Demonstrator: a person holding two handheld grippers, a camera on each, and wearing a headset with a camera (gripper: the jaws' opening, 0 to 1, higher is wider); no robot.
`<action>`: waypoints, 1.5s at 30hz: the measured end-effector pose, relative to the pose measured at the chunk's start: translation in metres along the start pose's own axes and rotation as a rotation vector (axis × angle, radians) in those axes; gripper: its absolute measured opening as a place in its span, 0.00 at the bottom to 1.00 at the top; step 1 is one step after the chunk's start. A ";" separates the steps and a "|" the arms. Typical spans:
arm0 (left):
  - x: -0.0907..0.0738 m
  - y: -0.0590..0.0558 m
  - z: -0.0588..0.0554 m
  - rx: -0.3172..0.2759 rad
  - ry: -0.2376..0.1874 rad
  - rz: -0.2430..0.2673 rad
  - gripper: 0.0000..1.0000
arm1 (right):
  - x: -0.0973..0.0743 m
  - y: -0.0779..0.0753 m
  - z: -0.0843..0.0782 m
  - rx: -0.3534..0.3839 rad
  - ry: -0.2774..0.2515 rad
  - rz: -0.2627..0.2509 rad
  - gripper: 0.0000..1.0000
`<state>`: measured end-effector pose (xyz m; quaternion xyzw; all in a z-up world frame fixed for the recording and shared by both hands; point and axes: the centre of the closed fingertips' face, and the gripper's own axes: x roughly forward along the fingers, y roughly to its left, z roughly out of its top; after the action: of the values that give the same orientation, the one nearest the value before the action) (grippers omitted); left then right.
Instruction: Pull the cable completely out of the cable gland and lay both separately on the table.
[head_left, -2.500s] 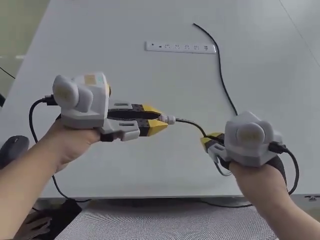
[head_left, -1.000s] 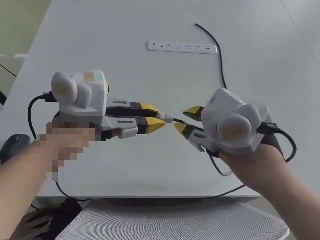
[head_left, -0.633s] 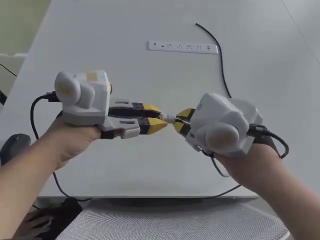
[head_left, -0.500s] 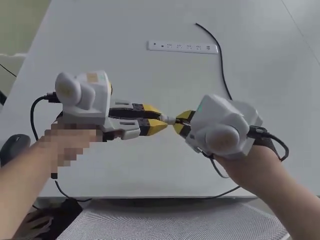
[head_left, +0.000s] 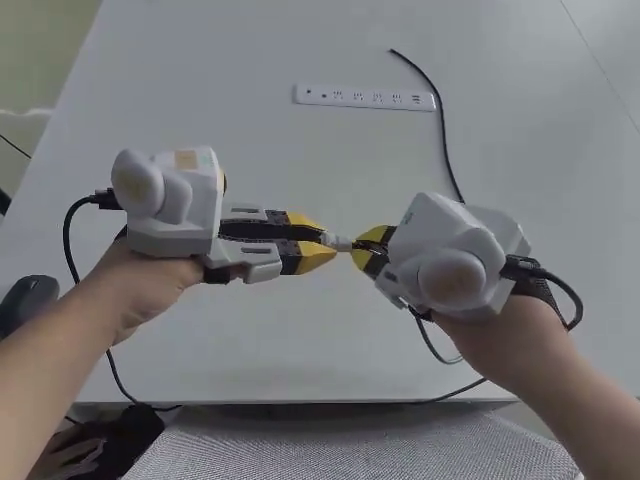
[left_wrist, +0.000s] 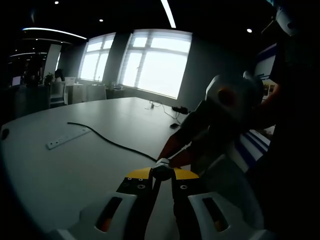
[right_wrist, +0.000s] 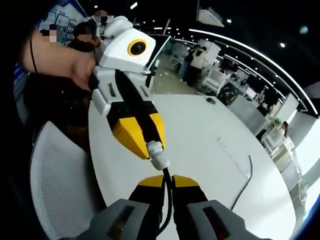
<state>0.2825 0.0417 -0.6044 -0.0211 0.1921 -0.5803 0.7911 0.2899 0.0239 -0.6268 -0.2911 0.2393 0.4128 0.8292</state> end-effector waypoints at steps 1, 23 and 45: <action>0.000 0.000 0.000 0.000 -0.001 0.000 0.15 | 0.000 -0.001 -0.002 0.022 0.003 -0.003 0.00; 0.001 0.000 -0.002 -0.010 0.001 0.001 0.15 | 0.004 -0.017 -0.058 0.388 0.046 -0.049 0.00; 0.001 -0.005 -0.005 -0.014 0.002 -0.003 0.15 | 0.004 -0.016 -0.106 0.644 0.142 -0.087 0.00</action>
<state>0.2765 0.0401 -0.6078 -0.0262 0.1967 -0.5803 0.7898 0.2881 -0.0539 -0.7006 -0.0521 0.4018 0.2587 0.8769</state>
